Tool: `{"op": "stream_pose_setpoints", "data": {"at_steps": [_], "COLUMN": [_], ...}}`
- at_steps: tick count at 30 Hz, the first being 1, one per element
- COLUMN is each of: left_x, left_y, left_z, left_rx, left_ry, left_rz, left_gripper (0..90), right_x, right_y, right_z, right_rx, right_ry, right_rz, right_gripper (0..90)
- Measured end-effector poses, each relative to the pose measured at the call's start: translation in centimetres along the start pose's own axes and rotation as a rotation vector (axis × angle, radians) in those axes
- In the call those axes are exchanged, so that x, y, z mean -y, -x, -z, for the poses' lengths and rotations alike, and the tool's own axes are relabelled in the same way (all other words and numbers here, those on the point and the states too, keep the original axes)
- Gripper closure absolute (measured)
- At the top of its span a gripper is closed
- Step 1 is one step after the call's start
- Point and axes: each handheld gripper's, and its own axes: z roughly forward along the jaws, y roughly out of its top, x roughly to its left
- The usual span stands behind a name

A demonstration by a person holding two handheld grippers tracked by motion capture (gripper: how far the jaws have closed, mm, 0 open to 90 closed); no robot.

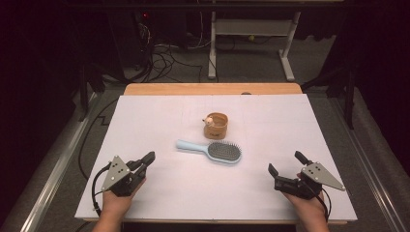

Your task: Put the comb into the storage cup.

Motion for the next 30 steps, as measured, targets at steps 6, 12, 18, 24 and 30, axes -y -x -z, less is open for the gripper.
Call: {"op": "stream_pose_setpoints", "data": {"at_steps": [6,12,18,24,30], "left_x": [2.6,3.9,4.3,3.9,3.6], "left_y": [-1.5,-1.7,-1.9,-2.2,-2.2], "left_z": [-1.9,-2.8,-3.3,-4.3,-6.8], "left_rx": [-0.162,-0.226,-0.244,-0.251,-0.258], "left_ry": [-0.239,-0.343,-0.364,-0.357,-0.345], "left_rz": [0.000,-0.008,0.024,0.084,0.114], "left_gripper": [90.0,90.0,90.0,90.0,90.0], "right_x": [0.0,0.0,0.0,0.0,0.0], "right_y": [0.0,0.0,0.0,0.0,0.2], "right_z": [0.0,0.0,-0.1,0.0,0.2], "right_rx": [0.001,0.002,-0.002,0.001,0.008], "right_ry": [0.000,0.000,-0.001,-0.001,0.007], "right_rz": [-0.004,-0.004,-0.003,-0.003,-0.012], "right_gripper": [0.2,0.2,0.3,0.2,0.2]}}
